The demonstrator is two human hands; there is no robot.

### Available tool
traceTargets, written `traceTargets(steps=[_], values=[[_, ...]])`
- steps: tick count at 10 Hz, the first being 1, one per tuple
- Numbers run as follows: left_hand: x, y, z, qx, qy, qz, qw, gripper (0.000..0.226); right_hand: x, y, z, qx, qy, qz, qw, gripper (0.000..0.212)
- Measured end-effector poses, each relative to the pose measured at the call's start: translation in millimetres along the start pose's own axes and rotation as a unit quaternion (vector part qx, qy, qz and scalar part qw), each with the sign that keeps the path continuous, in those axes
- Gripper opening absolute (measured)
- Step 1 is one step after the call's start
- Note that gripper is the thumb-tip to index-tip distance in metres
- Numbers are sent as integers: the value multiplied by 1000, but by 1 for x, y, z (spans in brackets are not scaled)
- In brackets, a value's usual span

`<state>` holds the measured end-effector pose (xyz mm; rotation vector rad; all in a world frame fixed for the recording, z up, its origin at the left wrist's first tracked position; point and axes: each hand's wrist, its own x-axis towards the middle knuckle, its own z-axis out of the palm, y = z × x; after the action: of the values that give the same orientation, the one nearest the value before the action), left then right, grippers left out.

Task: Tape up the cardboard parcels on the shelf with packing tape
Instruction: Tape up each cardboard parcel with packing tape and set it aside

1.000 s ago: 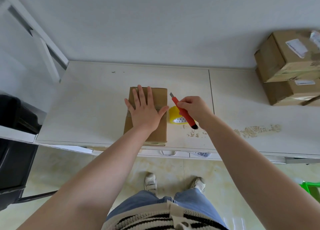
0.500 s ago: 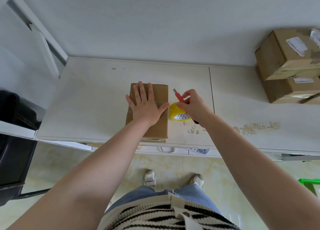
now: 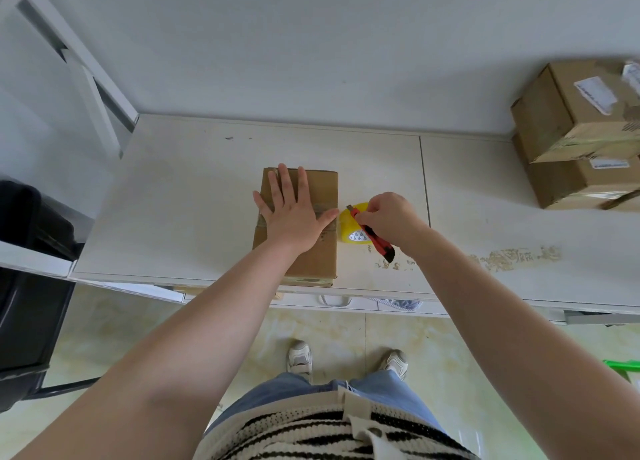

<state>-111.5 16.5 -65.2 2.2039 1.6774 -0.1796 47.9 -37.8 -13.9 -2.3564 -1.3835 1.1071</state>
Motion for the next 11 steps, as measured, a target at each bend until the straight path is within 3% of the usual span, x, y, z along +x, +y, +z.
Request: traceTargets(steps=[3,6,7,8,9,11], values=[[0,1,1,5,9,0,1000,101,0,4,-8,2,-55,-17,998,20],[-2,1,0,7,5,2,1000,100,4,4,3,-24,-16,-22,999,26],[-1,1,-1,6,-1,-1,1000,99,3,7,4,66,20,-13,998,28],[-2,2,-1,5,-3,-3,1000,99,3,25,-1,325,70,16,943,24],[-1,3,-1,6,2,-1,1000,99,6,58,-3,334,151,89,926,21],[0,3,0,11,4,-2,1000,100,14,108,18,177,117,189,959,31]])
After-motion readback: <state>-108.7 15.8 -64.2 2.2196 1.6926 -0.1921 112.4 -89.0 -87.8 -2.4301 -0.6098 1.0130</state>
